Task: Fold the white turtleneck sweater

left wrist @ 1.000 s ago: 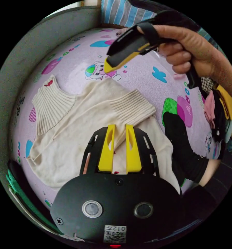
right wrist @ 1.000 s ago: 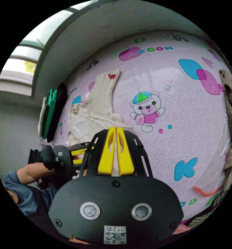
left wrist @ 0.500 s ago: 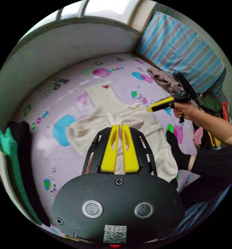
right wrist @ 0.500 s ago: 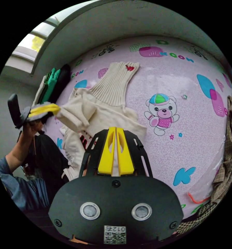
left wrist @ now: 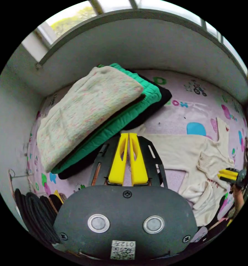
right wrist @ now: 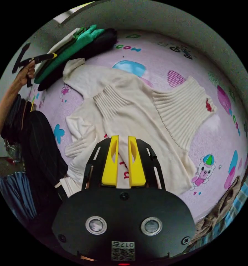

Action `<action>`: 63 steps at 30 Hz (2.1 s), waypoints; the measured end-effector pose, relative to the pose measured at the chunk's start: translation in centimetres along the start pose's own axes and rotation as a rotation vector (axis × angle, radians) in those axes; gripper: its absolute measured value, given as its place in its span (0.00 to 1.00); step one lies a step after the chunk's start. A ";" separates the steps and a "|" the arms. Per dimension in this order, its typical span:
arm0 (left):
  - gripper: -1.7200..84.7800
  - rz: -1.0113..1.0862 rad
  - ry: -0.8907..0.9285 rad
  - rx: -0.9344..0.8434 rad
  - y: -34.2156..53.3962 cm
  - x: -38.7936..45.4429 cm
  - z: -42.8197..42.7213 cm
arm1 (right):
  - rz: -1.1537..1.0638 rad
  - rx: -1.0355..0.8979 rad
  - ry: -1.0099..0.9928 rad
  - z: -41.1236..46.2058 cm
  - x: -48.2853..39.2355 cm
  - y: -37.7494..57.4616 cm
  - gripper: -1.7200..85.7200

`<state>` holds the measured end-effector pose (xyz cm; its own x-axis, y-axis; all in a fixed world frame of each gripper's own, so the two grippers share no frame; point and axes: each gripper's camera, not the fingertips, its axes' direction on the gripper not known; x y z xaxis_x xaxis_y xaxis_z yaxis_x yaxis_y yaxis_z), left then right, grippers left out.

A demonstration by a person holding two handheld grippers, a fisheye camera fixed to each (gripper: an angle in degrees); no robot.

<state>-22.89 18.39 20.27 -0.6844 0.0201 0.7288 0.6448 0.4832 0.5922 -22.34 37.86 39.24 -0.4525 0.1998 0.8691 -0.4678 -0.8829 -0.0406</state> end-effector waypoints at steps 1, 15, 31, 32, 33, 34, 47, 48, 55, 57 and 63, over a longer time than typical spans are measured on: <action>0.02 -0.033 0.016 0.028 0.1 -0.2 -0.4 | -0.022 -0.007 0.022 0.4 -0.7 -0.8 0.09; 0.02 0.636 0.473 -0.144 0.9 22.5 0.3 | -0.039 -0.009 0.099 1.9 -3.1 -3.6 0.01; 0.02 1.076 0.276 -0.443 1.2 31.9 1.9 | 0.271 -0.495 0.280 -1.5 8.9 13.3 0.01; 0.02 1.116 0.263 -0.473 1.0 32.1 1.8 | 0.288 -0.557 0.291 -0.8 9.3 14.0 0.01; 0.02 1.134 0.262 -0.489 0.5 32.1 1.6 | 0.341 -0.642 0.326 0.2 10.1 15.5 0.01; 0.02 1.140 0.270 -0.499 0.2 32.0 1.5 | 0.415 -0.687 0.374 0.7 10.8 16.7 0.01; 0.04 0.719 0.252 -0.115 -13.6 31.1 -0.8 | 0.625 0.052 0.086 -5.1 12.9 13.5 0.10; 0.05 0.725 0.247 -0.117 -13.8 31.6 -0.6 | 0.590 0.030 0.069 -4.1 12.7 12.3 0.10; 0.07 0.767 0.123 -0.193 -14.1 35.8 2.2 | 0.457 -0.133 0.179 0.4 10.6 10.5 0.08; 0.08 0.774 0.113 -0.149 -13.5 35.6 2.0 | 0.526 -0.166 0.193 0.5 11.3 11.7 0.08; 0.07 0.738 0.119 -0.148 -13.7 34.2 1.2 | 0.761 -0.168 0.171 -0.5 13.4 16.5 0.06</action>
<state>-55.58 13.52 36.64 -0.0217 0.1938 0.9808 0.9657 0.2581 -0.0296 -36.48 26.16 50.01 -0.7973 -0.3582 0.4858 -0.0855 -0.7297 -0.6784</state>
